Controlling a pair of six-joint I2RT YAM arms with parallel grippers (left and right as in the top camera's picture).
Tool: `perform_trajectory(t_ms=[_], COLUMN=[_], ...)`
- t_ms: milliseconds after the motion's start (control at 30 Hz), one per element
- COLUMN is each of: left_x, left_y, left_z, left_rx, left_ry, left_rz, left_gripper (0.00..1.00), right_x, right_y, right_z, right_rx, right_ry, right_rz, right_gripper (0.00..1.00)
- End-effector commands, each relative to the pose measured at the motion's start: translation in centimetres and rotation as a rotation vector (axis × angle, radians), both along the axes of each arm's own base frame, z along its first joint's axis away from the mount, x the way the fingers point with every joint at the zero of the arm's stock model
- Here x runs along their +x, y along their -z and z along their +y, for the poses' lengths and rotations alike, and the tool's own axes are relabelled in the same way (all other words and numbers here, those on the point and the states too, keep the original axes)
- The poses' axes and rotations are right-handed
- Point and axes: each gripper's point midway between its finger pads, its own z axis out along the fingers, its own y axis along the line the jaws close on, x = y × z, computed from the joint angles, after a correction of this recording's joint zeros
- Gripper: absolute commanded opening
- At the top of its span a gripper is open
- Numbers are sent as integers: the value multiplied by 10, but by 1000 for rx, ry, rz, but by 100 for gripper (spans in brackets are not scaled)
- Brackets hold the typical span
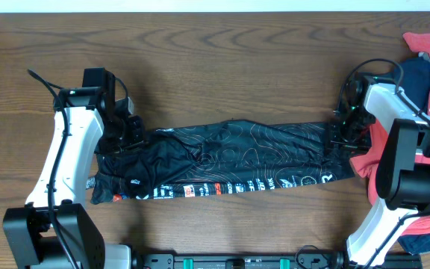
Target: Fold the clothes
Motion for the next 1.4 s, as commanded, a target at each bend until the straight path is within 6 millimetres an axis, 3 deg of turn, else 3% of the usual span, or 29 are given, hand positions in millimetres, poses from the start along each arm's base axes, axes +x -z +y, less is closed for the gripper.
perform_trajectory(t_ms=[0, 167, 200, 233, 267, 300, 500, 600, 733, 867, 933, 1367], left_x=[0, 0, -1, -1, -1, -1, -1, -2, -3, -3, -3, -3], left_y=[-2, -2, -2, -2, -2, -2, -1, 0, 0, 0, 0, 0], left_z=[0, 0, 0, 0, 0, 1, 8, 10, 10, 10, 10, 10], left_rx=[6, 6, 6, 6, 6, 7, 48, 62, 61, 61, 61, 61], left_ry=[-3, -4, -4, -4, -4, -4, -6, -6, -6, -6, -6, -6], left_rz=[-6, -6, -5, -5, -5, -4, -3, 2, 4, 4, 4, 5], left_gripper=[16, 16, 17, 17, 17, 17, 17, 17, 17, 17, 23, 24], right_x=[-7, -3, -2, -1, -1, -1, 11, 29, 53, 62, 60, 38], right_y=[11, 22, 23, 24, 25, 25, 8, -16, -59, -89, -95, -93], right_z=[11, 11, 11, 11, 9, 7, -16, -26, -18, 15, 39, 209], right_rx=[54, 49, 48, 47, 40, 25, -103, -136, -121, -53, -7, 133], right_ry=[-14, -15, -16, -16, -18, -20, 5, 37, 28, -44, -87, -333], right_rz=[11, -27, -33, -40, -41, -39, -52, -108, -212, -289, -297, -353], right_gripper=[59, 55, 48, 32, 8, 1, 1, 1, 1, 1, 1, 1])
